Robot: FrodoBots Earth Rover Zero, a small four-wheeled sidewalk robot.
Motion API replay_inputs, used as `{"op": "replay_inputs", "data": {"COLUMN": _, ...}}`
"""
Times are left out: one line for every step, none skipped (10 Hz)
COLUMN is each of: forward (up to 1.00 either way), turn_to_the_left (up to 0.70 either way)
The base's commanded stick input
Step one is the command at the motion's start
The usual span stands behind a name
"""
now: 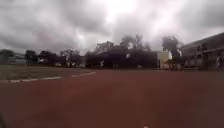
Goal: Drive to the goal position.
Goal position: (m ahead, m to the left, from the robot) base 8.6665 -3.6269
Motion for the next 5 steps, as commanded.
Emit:
{"op": "replay_inputs", "data": {"forward": 0.7, "turn_to_the_left": -0.35}}
{"op": "replay_inputs", "data": {"forward": 0.7, "turn_to_the_left": -0.35}}
{"op": "replay_inputs", "data": {"forward": 0.7, "turn_to_the_left": -0.35}}
{"op": "replay_inputs", "data": {"forward": 0.7, "turn_to_the_left": -0.35}}
{"op": "replay_inputs", "data": {"forward": 0.7, "turn_to_the_left": -0.35}}
